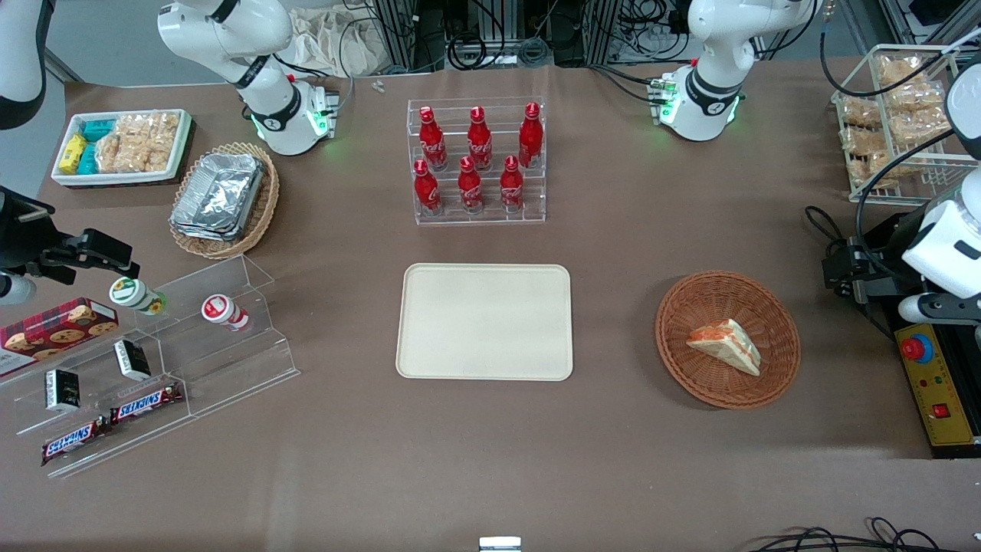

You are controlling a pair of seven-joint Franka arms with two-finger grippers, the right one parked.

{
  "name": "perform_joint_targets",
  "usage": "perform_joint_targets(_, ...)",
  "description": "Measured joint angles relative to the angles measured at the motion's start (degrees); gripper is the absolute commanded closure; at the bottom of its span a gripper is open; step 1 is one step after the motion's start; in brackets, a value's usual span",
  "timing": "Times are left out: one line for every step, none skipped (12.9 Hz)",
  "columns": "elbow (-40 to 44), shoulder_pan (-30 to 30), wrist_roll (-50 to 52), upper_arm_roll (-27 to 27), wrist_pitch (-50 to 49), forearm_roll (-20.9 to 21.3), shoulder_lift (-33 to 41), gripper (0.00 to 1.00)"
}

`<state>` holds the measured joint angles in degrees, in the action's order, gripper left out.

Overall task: Place sandwich from basket to tray
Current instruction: 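Move the left gripper over the wicker basket holding the sandwich, then lower the open left gripper onto the triangular sandwich in the basket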

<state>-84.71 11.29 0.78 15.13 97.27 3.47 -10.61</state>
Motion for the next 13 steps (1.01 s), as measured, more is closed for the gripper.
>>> perform_joint_targets(0.03, -0.02, 0.0, 0.01, 0.04, -0.02, -0.25, 0.0)
perform_joint_targets(0.05, -0.03, 0.0, 0.02, 0.11, -0.03, -0.42, 0.0)
perform_joint_targets(0.09, -0.05, 0.0, 0.03, 0.15, -0.04, -0.55, 0.0)
perform_joint_targets(0.16, -0.06, 0.01, 0.04, 0.15, -0.07, -0.78, 0.0)
perform_joint_targets(0.27, -0.05, 0.5, 0.03, 0.18, -0.1, -1.17, 0.0)
perform_joint_targets(0.31, -0.04, 2.34, 0.03, 0.23, -0.16, -1.53, 0.0)
perform_joint_targets(0.28, -0.03, 5.16, 0.02, 0.39, -0.19, -1.91, 0.0)
perform_joint_targets(-0.04, -0.03, 8.31, 0.02, 1.23, -0.19, -2.44, 0.0)
perform_joint_targets(-1.09, -0.03, 11.7, 0.02, 3.24, -0.19, -2.93, 0.0)
perform_joint_targets(-2.63, -0.04, 15.84, 0.02, 5.91, -0.21, -3.39, 0.0)
perform_joint_targets(-4.58, -0.05, 20.31, 0.03, 8.93, -0.22, -3.84, 0.0)
perform_joint_targets(-6.96, -0.07, 24.58, 0.02, 12.28, -0.22, -4.26, 0.0)
perform_joint_targets(-9.4, -0.14, 29.48, 0.03, 15.39, -0.27, -4.69, 0.0)
